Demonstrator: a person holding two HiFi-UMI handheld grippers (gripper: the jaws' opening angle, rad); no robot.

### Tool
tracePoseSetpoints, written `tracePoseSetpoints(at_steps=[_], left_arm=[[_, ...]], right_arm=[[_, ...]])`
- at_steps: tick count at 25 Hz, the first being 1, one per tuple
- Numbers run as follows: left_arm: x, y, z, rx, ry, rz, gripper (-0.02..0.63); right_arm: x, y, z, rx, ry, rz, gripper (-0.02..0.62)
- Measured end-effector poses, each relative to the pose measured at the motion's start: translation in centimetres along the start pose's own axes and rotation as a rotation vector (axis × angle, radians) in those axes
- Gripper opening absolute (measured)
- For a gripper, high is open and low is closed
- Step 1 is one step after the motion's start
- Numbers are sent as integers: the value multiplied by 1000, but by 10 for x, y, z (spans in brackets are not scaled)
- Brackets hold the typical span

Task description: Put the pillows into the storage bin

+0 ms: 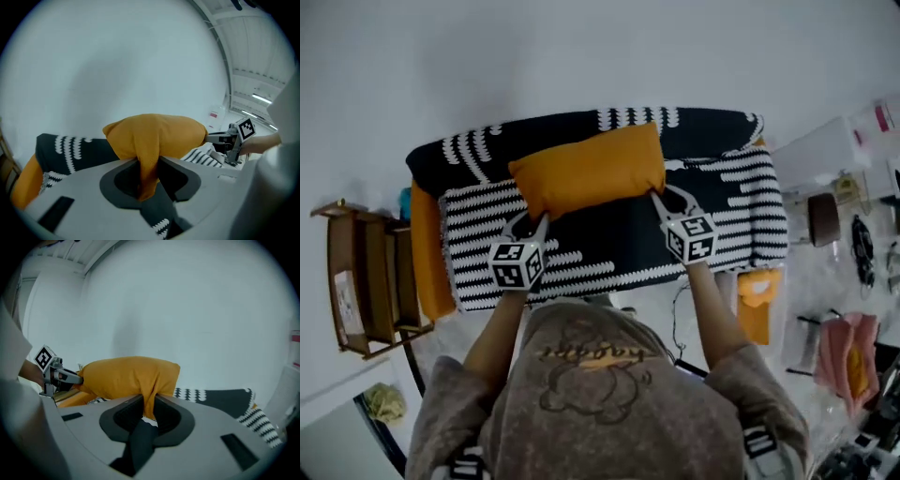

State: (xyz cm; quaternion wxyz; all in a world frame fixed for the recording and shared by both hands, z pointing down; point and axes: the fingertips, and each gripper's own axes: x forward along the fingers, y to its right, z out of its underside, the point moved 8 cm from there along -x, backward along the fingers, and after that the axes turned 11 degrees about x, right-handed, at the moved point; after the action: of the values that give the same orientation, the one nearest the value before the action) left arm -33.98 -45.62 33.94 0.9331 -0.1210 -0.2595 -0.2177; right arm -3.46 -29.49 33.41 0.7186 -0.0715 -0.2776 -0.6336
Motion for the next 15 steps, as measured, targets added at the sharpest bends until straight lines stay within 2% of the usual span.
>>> tracePoseSetpoints(at_steps=[3,8,15], left_arm=[[21,94,-12,81,-9,121,108],[44,252,-9,204,-32,319,109],[85,452,8,354,-68,626,109]], right_arm=[[-100,56,36,90,54,125,67],[-264,125,108,222,123,328,66],[-463,183,204,375,218,634,64]])
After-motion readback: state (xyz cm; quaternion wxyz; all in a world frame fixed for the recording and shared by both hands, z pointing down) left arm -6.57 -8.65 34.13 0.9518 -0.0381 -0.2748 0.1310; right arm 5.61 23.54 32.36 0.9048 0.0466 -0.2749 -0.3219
